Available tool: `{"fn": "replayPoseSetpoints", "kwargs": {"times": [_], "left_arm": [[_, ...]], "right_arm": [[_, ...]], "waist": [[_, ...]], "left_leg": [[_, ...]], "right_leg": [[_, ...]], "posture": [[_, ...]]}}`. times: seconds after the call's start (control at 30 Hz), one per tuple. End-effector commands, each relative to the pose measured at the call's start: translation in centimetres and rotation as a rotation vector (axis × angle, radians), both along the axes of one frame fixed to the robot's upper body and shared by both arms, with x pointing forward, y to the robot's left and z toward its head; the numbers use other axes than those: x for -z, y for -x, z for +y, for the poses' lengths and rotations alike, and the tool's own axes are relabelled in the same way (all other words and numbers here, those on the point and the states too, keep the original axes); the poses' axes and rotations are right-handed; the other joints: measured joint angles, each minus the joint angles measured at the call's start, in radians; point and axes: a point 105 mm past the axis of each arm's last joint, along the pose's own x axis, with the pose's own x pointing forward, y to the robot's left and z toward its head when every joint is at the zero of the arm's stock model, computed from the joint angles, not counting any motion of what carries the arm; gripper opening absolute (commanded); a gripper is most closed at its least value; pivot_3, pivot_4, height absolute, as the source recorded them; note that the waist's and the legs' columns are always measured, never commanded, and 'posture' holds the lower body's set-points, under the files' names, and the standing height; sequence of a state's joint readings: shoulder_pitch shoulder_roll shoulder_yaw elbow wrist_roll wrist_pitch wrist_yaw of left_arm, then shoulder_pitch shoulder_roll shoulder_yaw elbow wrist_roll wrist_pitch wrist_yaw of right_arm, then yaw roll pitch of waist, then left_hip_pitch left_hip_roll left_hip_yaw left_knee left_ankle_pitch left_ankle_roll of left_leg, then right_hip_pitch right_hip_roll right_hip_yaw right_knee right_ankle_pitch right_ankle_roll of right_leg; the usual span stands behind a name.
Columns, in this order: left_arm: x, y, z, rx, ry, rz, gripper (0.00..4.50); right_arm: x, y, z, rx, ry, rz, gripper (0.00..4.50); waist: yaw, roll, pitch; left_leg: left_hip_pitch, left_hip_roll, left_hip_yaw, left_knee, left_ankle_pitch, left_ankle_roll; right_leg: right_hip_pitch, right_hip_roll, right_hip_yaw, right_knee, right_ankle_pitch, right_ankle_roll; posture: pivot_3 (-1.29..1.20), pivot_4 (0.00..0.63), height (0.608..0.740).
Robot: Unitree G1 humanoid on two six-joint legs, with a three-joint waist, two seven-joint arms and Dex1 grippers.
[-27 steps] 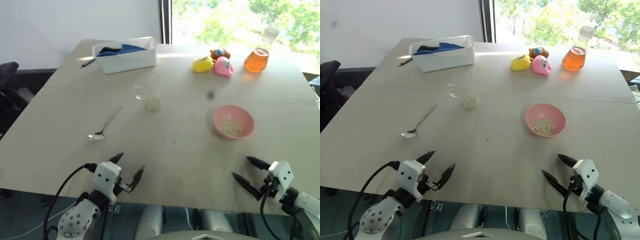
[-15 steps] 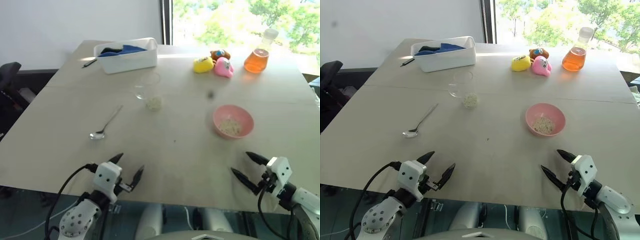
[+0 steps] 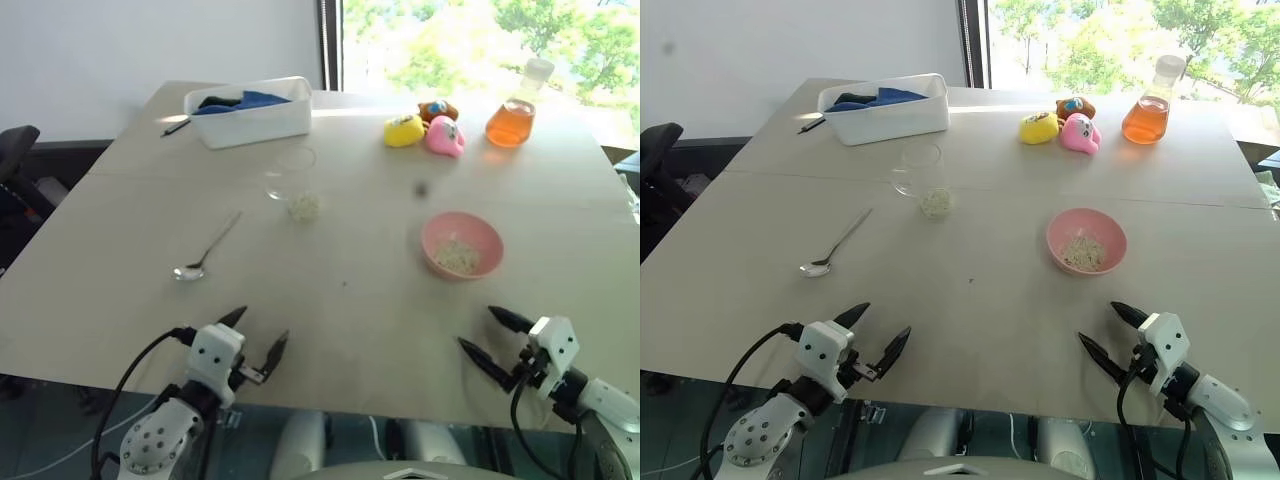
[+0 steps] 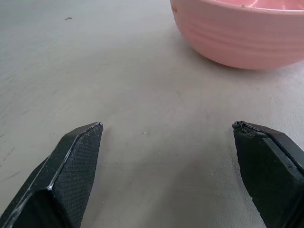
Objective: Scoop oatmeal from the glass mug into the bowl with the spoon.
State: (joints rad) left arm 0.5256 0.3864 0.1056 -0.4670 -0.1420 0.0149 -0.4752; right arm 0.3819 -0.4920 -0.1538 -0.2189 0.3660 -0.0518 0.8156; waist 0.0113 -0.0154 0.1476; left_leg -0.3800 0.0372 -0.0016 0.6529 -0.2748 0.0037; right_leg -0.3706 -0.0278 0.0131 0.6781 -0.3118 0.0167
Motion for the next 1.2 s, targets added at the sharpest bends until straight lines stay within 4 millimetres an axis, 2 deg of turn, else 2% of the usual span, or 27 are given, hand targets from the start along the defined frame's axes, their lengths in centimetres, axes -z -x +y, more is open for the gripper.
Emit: {"fn": "replayPoseSetpoints", "kwargs": {"times": [0.03, 0.1, 0.3, 0.4, 0.5, 0.6, 0.7, 0.83, 1.07, 1.2], "left_arm": [[-0.8, -0.4, 0.0, -0.010, 0.007, -0.036, 4.50], [-1.3, -1.2, 0.8, -0.053, 0.001, -0.055, 4.50], [-4.9, -5.7, 5.1, -0.241, 0.000, -0.151, 4.50], [-5.6, -7.7, 7.3, -0.327, -0.063, -0.072, 4.50], [-5.4, -8.7, 9.3, -0.408, -0.165, 0.030, 4.50], [-6.6, -9.6, 11.3, -0.486, -0.199, 0.075, 4.50], [-6.7, -10.1, 12.1, -0.485, -0.209, 0.150, 4.50], [-6.3, -11.0, 12.1, -0.430, -0.193, 0.237, 4.50], [-5.7, -13.6, 12.2, -0.305, -0.207, 0.286, 4.50], [-5.6, -14.3, 11.8, -0.228, -0.224, 0.318, 4.50]], "right_arm": [[-1.2, 0.0, 0.7, -0.034, -0.014, -0.040, 4.43], [-2.3, 0.2, 1.9, -0.109, -0.027, -0.049, 4.43], [-7.3, 0.6, 6.3, -0.312, -0.147, -0.074, 4.43], [-9.6, 0.2, 8.3, -0.396, -0.167, -0.076, 4.43], [-11.1, -0.4, 9.5, -0.428, -0.167, -0.096, 4.43], [-12.7, -1.2, 10.4, -0.430, -0.197, -0.135, 4.43], [-13.4, -1.5, 10.9, -0.443, -0.209, -0.152, 4.43], [-13.8, -1.4, 11.5, -0.474, -0.214, -0.148, 4.43], [-13.2, -0.9, 11.7, -0.515, -0.169, -0.129, 4.43], [-13.0, -0.9, 11.6, -0.507, -0.164, -0.132, 4.43]], "waist": [[0.000, 0.000, 0.000], [0.000, 0.000, 0.000], [0.000, 0.000, 0.000], [-0.003, -0.001, 0.001], [-0.004, -0.001, 0.001], [-0.003, -0.003, 0.002], [-0.001, -0.004, 0.002], [0.000, -0.004, 0.002], [0.002, -0.004, 0.003], [0.002, -0.004, 0.003]], "left_leg": [[0.000, 0.000, 0.000, 0.000, 0.000, 0.000], [0.000, 0.000, 0.000, 0.000, 0.000, 0.000], [0.001, 0.001, -0.003, 0.002, 0.000, 0.000], [0.000, 0.001, -0.003, 0.003, 0.000, 0.000], [0.000, 0.001, -0.003, 0.003, 0.000, 0.000], [-0.002, 0.001, -0.003, 0.003, 0.000, 0.000], [-0.006, 0.001, -0.004, 0.003, 0.000, 0.000], [-0.007, 0.000, -0.004, 0.003, 0.000, 0.000], [-0.006, -0.001, -0.004, 0.003, 0.000, 0.000], [-0.005, -0.001, -0.004, 0.004, 0.000, 0.000]], "right_leg": [[0.000, 0.000, 0.000, 0.000, 0.000, 0.000], [0.000, 0.000, 0.000, 0.000, 0.000, 0.000], [0.000, 0.004, -0.002, 0.003, 0.000, 0.000], [0.000, 0.008, -0.001, 0.004, 0.001, 0.000], [0.000, 0.008, -0.001, 0.004, 0.001, 0.001], [-0.001, 0.008, -0.001, 0.003, 0.001, 0.001], [-0.005, 0.007, -0.002, 0.003, 0.001, 0.001], [-0.006, 0.001, -0.003, 0.002, 0.001, 0.001], [-0.005, 0.000, -0.004, 0.005, 0.001, 0.001], [-0.005, 0.001, -0.004, 0.008, 0.001, 0.001]], "posture": [[0.00, 0.150, 0.740], [0.00, 0.150, 0.740], [0.00, 0.150, 0.740], [0.00, 0.150, 0.740], [0.00, 0.150, 0.740], [0.00, 0.150, 0.740], [0.00, 0.150, 0.740], [0.00, 0.150, 0.740], [0.00, 0.150, 0.740], [0.00, 0.150, 0.740]]}}
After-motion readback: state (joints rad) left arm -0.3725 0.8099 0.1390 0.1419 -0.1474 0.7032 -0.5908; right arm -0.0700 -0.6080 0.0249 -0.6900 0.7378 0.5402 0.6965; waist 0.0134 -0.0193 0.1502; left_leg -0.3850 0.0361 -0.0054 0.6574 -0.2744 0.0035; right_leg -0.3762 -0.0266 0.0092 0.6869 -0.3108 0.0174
